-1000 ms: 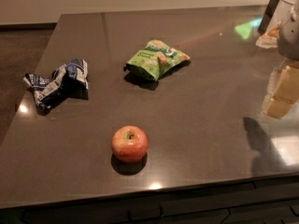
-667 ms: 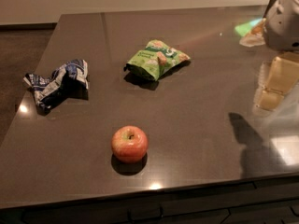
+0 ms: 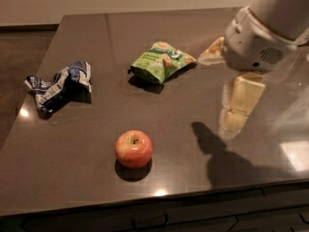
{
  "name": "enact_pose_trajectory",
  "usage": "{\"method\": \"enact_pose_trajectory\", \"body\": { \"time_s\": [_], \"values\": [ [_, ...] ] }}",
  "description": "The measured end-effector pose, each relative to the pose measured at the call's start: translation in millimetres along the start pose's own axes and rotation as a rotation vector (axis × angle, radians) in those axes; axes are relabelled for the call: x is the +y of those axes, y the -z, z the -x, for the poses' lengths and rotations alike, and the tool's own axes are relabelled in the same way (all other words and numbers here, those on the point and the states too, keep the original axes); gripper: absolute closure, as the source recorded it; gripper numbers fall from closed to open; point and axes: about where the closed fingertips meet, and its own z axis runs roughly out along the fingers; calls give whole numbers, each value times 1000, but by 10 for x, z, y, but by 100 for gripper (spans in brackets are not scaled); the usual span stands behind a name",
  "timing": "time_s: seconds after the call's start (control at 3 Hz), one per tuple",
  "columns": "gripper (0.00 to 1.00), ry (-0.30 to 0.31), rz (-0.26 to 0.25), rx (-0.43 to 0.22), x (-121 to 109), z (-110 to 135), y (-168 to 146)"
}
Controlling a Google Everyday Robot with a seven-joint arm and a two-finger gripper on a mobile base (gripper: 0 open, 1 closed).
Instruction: Pick apple
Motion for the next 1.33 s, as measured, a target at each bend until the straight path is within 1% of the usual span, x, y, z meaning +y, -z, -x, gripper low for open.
{"method": "enact_pose_trajectory", "body": {
  "time_s": [0.33, 0.67, 1.0, 1.33],
  "values": [
    [0, 65, 60, -47, 237, 289, -388],
    [0, 110, 106, -74, 385, 463, -788],
    [0, 141, 122, -95, 422, 608, -1107],
    [0, 151, 116, -125, 406, 759, -1309]
  ]
}}
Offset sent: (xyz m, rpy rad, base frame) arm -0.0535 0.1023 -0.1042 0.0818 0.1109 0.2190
